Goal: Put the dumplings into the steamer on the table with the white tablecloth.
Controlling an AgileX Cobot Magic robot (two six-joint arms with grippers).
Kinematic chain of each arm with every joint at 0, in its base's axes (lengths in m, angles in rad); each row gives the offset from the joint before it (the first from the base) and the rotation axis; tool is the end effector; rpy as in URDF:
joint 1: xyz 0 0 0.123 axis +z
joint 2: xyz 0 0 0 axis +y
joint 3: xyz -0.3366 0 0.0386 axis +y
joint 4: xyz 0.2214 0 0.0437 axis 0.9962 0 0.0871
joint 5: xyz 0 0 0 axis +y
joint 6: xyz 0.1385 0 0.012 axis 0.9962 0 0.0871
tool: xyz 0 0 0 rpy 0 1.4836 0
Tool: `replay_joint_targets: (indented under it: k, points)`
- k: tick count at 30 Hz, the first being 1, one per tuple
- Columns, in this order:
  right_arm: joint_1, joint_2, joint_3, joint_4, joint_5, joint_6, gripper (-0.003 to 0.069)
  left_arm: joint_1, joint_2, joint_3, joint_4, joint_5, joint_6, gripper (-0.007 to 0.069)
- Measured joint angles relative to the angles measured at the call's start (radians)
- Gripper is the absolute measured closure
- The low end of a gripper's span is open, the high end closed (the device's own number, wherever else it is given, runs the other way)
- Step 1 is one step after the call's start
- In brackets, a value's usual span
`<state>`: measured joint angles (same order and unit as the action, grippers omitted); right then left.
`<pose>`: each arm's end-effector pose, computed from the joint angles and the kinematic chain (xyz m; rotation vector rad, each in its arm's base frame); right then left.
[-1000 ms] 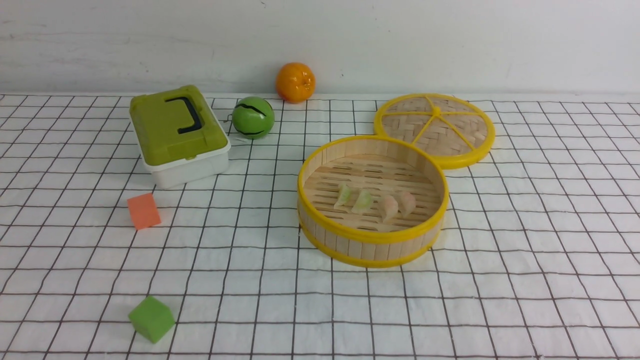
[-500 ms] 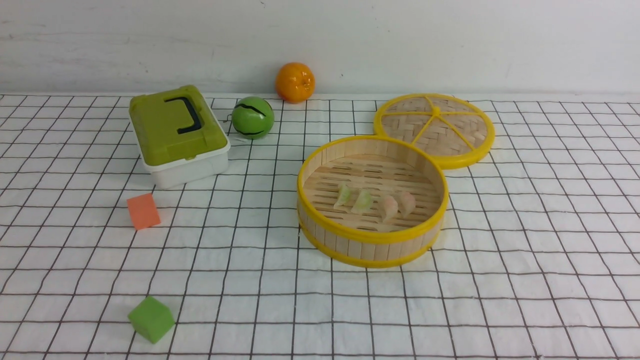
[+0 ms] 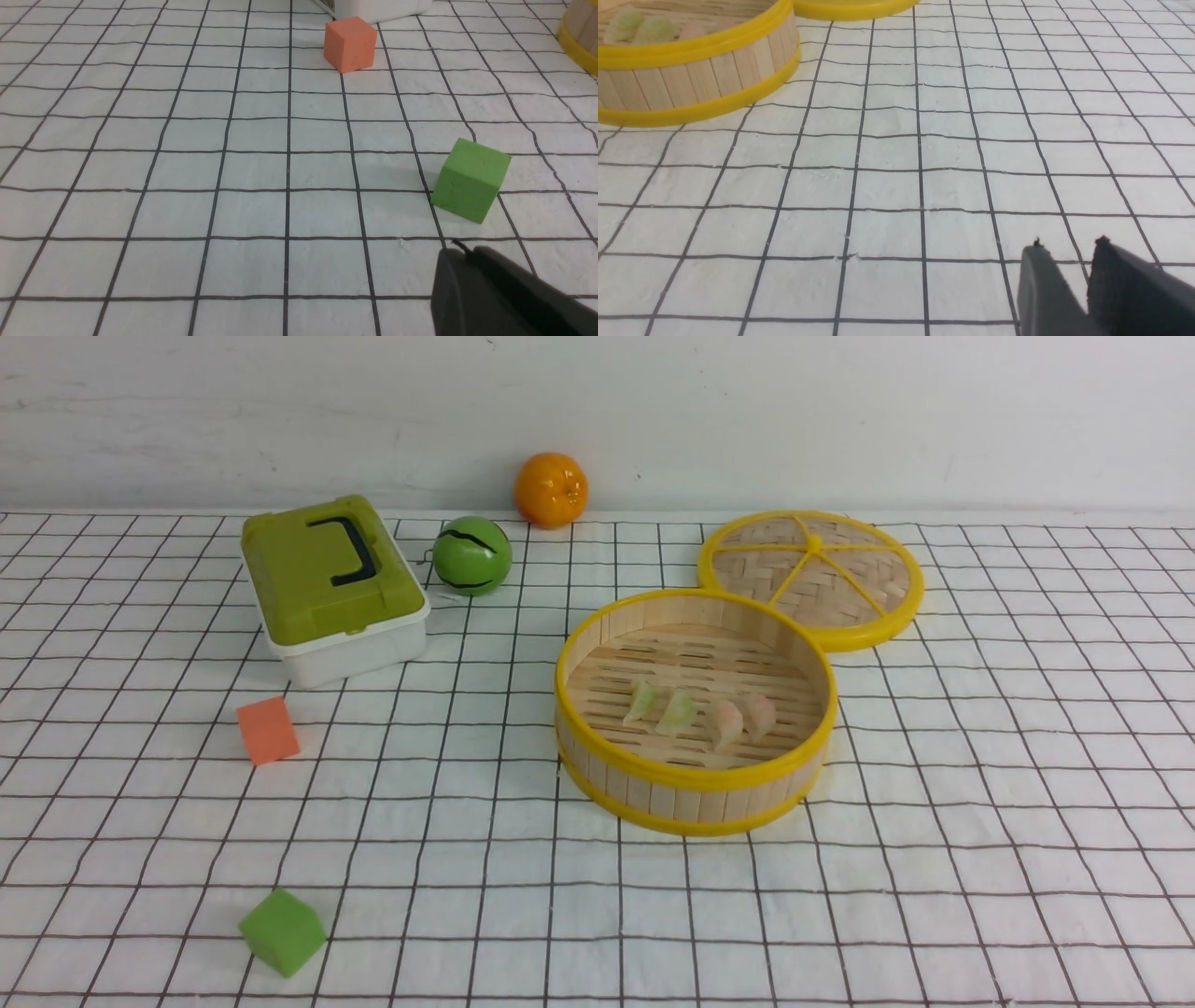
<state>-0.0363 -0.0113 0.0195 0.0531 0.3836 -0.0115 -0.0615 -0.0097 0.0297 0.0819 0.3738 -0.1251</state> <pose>0.0174 0.0021 0.1580 0.0557 1.8741 0.0196 0.0180 0.0031 0.1557 -0.0087 1.8764 -0.0479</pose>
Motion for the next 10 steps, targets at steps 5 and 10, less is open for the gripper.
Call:
replay_joint_targets:
  k: [5,10]
  points:
    - [0.0,0.0,0.0,0.0,0.0,0.0,0.0484,0.0,0.0,0.0,0.0,0.0,0.0,0.0622]
    - [0.0,0.0,0.0,0.0,0.0,0.0,0.0481,0.0,0.0,0.0,0.0,0.0,0.0,0.0622]
